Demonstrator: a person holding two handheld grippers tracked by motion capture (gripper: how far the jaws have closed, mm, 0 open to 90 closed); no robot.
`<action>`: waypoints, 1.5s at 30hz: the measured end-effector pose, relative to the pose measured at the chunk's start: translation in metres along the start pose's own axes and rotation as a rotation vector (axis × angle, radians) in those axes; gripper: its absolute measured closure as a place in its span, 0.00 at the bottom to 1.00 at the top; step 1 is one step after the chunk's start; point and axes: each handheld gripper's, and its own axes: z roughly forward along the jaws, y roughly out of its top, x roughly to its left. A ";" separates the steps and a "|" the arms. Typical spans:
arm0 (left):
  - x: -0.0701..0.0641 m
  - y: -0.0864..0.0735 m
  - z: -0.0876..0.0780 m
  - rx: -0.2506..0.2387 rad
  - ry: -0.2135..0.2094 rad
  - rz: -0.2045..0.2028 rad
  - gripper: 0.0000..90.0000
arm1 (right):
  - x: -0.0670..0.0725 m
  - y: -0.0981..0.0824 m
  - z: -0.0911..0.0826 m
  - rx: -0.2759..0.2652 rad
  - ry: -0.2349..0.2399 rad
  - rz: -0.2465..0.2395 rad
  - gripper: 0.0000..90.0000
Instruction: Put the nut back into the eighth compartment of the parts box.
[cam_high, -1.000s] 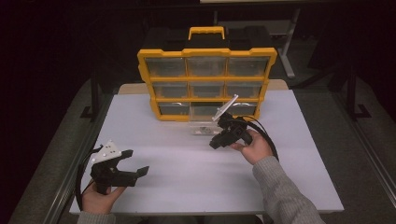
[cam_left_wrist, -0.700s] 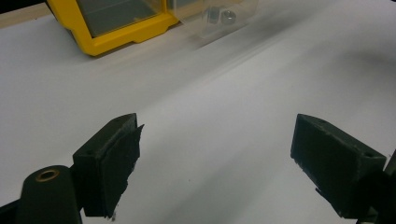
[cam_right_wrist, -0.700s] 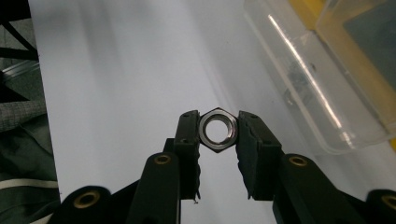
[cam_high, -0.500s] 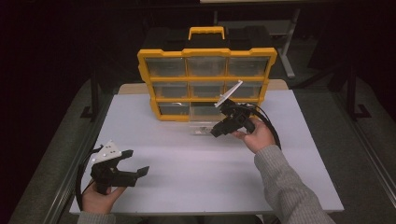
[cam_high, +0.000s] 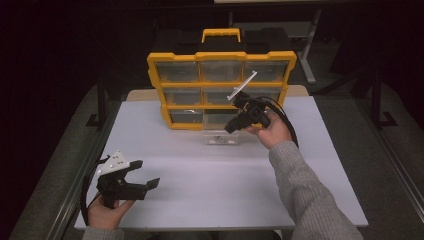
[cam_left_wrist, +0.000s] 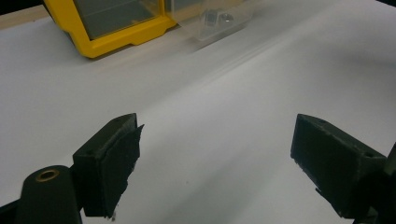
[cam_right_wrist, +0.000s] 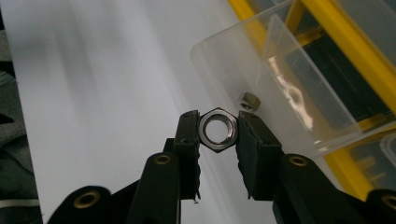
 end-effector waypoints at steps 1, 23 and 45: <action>0.000 0.000 0.000 -0.002 0.000 -0.001 0.17 | -0.002 0.002 -0.001 0.000 -0.004 0.000 0.77; -0.001 0.000 0.001 0.012 0.000 0.010 0.17 | -0.028 0.021 0.027 0.045 -0.069 0.071 0.77; -0.002 0.000 0.003 0.016 -0.002 0.013 0.17 | -0.030 0.012 0.027 0.037 -0.103 0.090 0.68</action>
